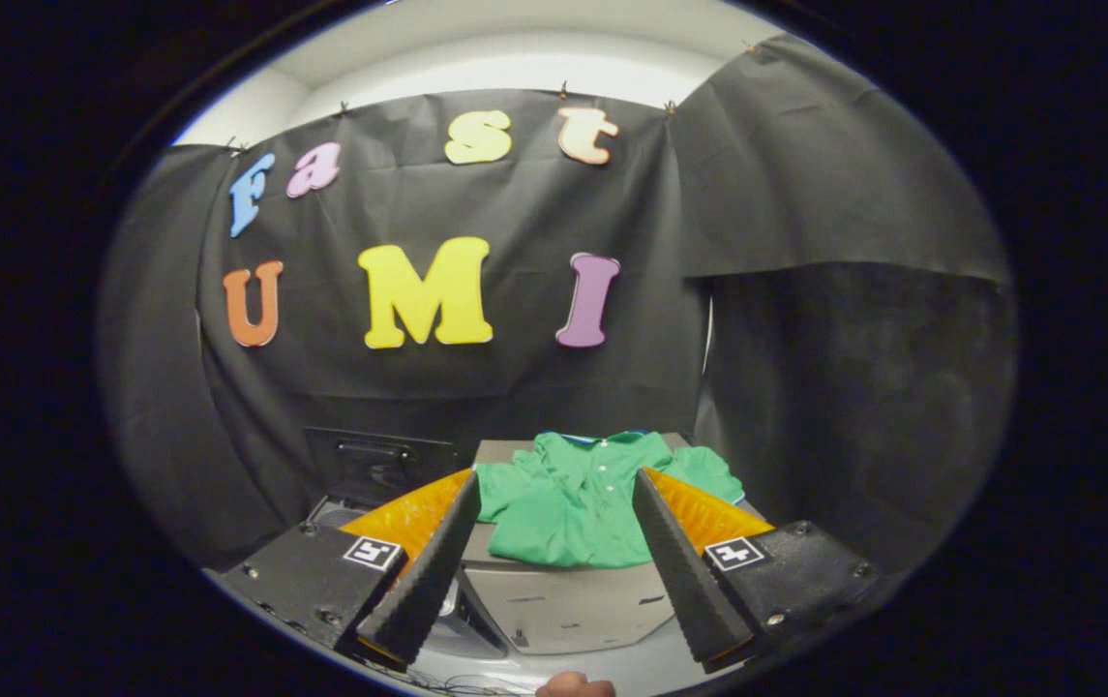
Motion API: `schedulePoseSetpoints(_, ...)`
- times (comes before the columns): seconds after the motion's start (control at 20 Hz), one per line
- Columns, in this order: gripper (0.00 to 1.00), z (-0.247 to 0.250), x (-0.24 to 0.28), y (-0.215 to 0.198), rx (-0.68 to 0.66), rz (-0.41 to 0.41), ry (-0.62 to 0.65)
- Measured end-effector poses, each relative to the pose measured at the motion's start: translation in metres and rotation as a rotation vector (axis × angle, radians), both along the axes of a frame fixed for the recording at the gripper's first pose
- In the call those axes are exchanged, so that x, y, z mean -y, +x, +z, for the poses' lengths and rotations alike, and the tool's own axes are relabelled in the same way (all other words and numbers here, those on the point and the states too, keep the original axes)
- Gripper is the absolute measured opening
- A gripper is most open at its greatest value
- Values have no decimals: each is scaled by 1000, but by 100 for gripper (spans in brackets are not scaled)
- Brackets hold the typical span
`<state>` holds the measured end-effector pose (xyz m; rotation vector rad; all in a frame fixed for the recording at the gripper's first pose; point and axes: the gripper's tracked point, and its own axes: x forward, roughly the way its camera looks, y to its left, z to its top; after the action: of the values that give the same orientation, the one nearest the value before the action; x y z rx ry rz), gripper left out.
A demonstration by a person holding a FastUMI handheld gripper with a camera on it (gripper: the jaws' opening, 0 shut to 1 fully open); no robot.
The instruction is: Put the clothes into the washing machine and then close the washing machine lid.
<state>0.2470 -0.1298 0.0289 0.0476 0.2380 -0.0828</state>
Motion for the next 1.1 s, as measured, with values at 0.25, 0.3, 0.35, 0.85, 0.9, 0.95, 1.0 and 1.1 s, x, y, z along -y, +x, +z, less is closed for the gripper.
schedulePoseSetpoints(0.25,99,-51,40,90,-180,5,1)
schedulePoseSetpoints(0.3,99,-60,43,105,-207,16,1)
schedulePoseSetpoints(0.35,99,-69,46,116,-233,20,0)
schedulePoseSetpoints(0.85,99,-148,68,161,-460,7,-39)
schedulePoseSetpoints(0.9,99,-154,70,160,-477,14,-42)
schedulePoseSetpoints(0.95,100,-152,70,161,-464,15,-32)
schedulePoseSetpoints(1.0,100,-155,69,162,-476,16,-23)
schedulePoseSetpoints(1.1,100,-157,69,162,-483,12,10)
